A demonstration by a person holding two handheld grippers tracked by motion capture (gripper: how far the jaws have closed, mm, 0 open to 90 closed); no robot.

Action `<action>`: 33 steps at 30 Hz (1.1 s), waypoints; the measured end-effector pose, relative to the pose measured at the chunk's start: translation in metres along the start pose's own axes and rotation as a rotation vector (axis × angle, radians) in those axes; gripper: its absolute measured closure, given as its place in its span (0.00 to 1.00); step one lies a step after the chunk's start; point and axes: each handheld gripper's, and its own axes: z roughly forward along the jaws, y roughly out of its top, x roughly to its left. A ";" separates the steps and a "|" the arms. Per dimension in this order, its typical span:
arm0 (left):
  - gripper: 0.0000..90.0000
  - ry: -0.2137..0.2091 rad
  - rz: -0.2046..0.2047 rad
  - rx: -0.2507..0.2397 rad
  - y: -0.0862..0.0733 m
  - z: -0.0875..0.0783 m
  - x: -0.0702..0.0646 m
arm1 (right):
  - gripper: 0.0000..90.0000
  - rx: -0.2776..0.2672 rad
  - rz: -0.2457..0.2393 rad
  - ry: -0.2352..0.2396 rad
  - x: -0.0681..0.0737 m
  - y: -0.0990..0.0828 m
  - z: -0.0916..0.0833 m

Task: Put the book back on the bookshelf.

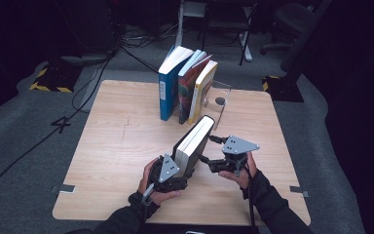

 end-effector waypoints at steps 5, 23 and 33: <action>0.49 -0.029 0.000 0.002 -0.001 -0.004 0.008 | 0.27 0.004 0.011 -0.016 -0.006 -0.003 -0.002; 0.59 -0.354 0.094 0.075 -0.009 -0.038 0.051 | 0.21 0.005 -0.051 0.146 -0.011 -0.008 -0.012; 0.55 -0.389 0.078 0.082 -0.012 -0.040 0.060 | 0.29 -0.013 -0.090 0.274 0.007 0.006 0.003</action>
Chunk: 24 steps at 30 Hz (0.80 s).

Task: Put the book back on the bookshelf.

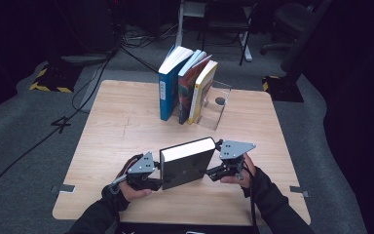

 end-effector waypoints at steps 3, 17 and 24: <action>0.49 0.037 0.017 0.006 0.000 -0.002 0.001 | 0.35 -0.020 0.022 0.020 -0.003 -0.002 -0.003; 0.45 0.265 -0.013 0.007 0.000 -0.005 0.011 | 0.46 -0.026 -0.014 0.034 0.011 0.014 -0.013; 0.44 0.283 -0.023 -0.003 0.000 -0.002 0.013 | 0.46 0.005 -0.004 -0.035 0.020 0.022 -0.005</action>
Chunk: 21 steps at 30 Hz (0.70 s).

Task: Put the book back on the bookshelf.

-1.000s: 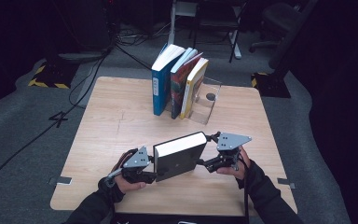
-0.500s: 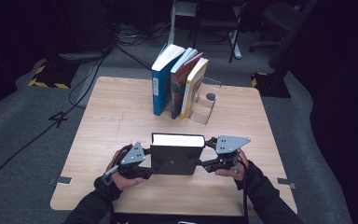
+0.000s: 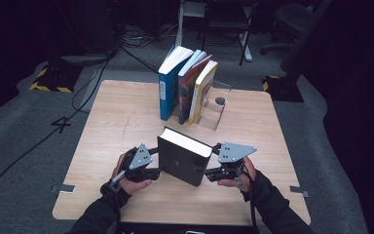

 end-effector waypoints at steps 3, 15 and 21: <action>0.44 -0.016 0.005 0.004 0.000 0.003 -0.001 | 0.46 0.007 0.029 -0.007 0.001 0.002 0.004; 0.48 0.008 0.022 0.007 0.002 0.005 -0.004 | 0.53 0.014 0.052 -0.075 0.004 0.007 0.016; 0.45 0.011 0.006 0.008 0.002 0.005 -0.003 | 0.54 0.020 0.064 -0.076 0.004 0.008 0.018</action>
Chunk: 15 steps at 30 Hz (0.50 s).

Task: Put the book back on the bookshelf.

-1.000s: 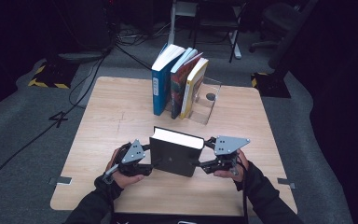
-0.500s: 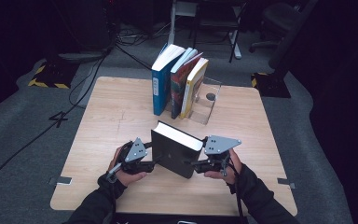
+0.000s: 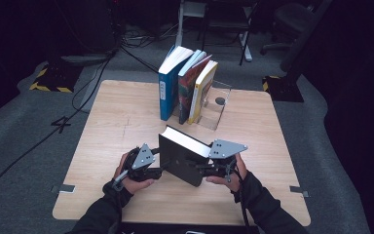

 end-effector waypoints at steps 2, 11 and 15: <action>0.44 0.004 0.004 0.006 0.000 -0.001 -0.001 | 0.55 0.006 0.004 -0.001 0.000 0.001 0.000; 0.36 -0.001 0.008 0.105 -0.008 -0.003 0.001 | 0.58 0.024 0.039 0.010 -0.004 0.001 -0.003; 0.34 0.023 -0.004 0.164 -0.019 -0.011 0.007 | 0.59 0.017 0.057 -0.006 -0.008 -0.001 -0.006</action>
